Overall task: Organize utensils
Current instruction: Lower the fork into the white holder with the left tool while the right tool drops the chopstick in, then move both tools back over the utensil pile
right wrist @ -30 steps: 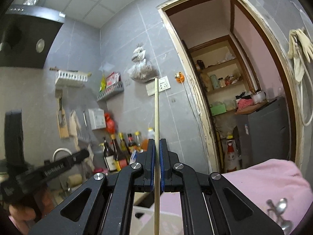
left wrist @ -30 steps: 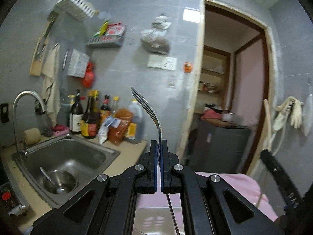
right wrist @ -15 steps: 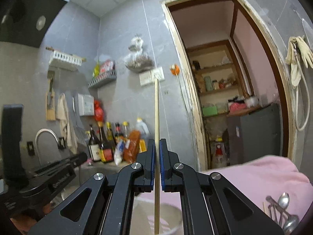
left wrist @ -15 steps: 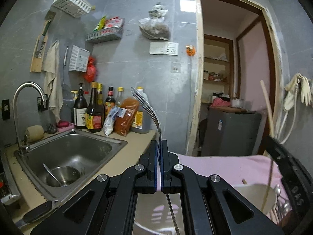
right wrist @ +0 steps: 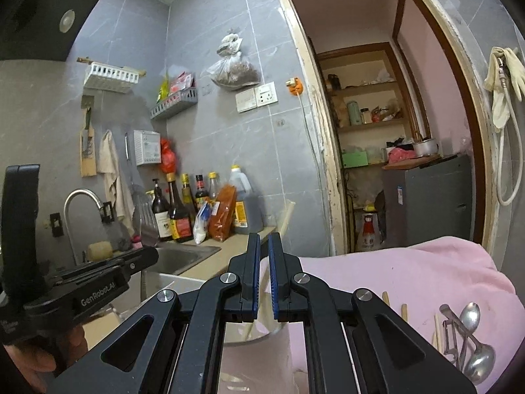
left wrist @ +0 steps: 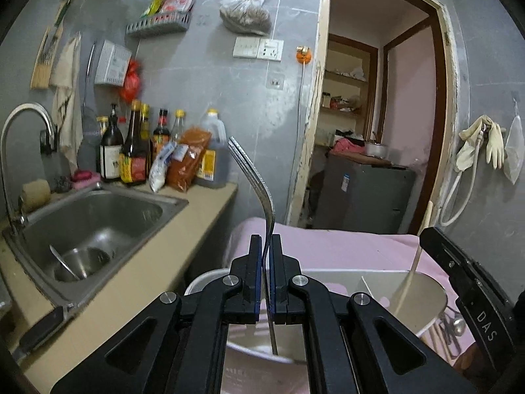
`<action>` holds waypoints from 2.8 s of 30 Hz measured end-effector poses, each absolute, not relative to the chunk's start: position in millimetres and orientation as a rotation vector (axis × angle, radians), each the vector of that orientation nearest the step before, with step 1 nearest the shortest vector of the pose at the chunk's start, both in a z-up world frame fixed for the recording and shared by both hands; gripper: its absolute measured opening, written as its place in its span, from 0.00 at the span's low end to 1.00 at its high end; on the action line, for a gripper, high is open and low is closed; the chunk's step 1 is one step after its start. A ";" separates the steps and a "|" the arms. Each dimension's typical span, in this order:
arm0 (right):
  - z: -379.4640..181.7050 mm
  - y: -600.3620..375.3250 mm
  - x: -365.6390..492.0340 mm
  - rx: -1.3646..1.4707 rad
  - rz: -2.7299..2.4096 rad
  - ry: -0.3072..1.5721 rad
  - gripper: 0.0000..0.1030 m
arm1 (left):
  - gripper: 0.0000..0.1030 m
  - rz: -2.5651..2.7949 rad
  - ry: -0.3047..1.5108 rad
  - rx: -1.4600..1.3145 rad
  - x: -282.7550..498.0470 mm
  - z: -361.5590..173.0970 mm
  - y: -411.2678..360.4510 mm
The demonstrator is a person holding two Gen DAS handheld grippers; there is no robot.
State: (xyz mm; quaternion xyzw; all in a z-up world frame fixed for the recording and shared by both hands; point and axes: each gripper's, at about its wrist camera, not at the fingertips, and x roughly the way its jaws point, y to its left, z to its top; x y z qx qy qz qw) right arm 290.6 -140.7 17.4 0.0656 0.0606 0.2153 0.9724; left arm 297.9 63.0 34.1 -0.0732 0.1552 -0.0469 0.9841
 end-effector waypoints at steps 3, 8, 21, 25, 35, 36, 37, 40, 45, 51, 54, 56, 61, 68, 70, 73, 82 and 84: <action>17.5 -143.8 287.3 0.130 0.437 0.133 0.05 | 0.04 -0.117 0.336 -0.181 294.5 35.5 66.8; 20.1 -153.5 277.8 0.120 0.438 0.138 0.15 | 0.08 -0.133 0.343 -0.190 282.8 45.0 64.8; 46.1 -226.9 240.0 0.084 0.324 0.055 0.46 | 0.47 -0.240 0.262 -0.124 242.9 73.6 9.1; 49.3 -252.0 227.7 0.041 0.263 0.028 0.68 | 0.72 -0.268 0.223 -0.110 232.4 77.8 -13.1; 39.7 -313.1 215.0 0.027 0.168 0.044 0.96 | 0.85 -0.382 0.280 -0.067 224.7 64.8 -67.3; 36.3 -319.1 216.1 0.024 0.160 0.063 0.96 | 0.85 -0.393 0.300 -0.058 224.3 60.7 -73.4; 33.4 -323.2 216.3 0.022 0.158 0.076 0.96 | 0.85 -0.402 0.317 -0.048 224.0 57.2 -78.5; 24.3 -337.0 220.6 0.018 0.153 0.135 0.96 | 0.85 -0.426 0.380 -0.019 226.4 43.9 -94.3; 7.7 -354.3 230.4 0.024 0.159 0.242 0.97 | 0.85 -0.435 0.483 0.029 232.9 22.2 -119.3; 1.1 -368.7 246.1 0.073 0.189 0.354 0.97 | 0.85 -0.415 0.594 0.055 247.0 1.8 -134.7; -3.5 -371.2 255.7 0.083 0.202 0.421 0.97 | 0.85 -0.413 0.647 0.045 255.5 -5.5 -137.5; -6.4 -372.0 262.7 0.085 0.214 0.465 0.97 | 0.85 -0.414 0.674 0.039 261.6 -8.1 -138.4; -15.9 -373.6 279.7 0.109 0.275 0.576 0.90 | 0.74 -0.398 0.722 0.046 277.9 -13.3 -143.5; -28.7 -374.2 297.8 0.148 0.319 0.705 0.61 | 0.40 -0.363 0.836 0.049 312.0 -30.1 -150.8; -33.1 -373.5 303.5 0.162 0.338 0.740 0.53 | 0.29 -0.363 0.871 0.033 321.1 -36.3 -150.9; -35.9 -371.1 310.1 0.175 0.363 0.775 0.44 | 0.24 -0.358 0.913 0.007 333.3 -43.3 -149.8; -40.5 -354.6 341.2 0.137 0.387 0.856 0.29 | 0.18 -0.350 0.950 -0.040 359.2 -45.9 -152.5; -42.6 -353.1 349.7 0.147 0.390 0.879 0.26 | 0.16 -0.351 0.954 -0.051 363.3 -46.0 -152.8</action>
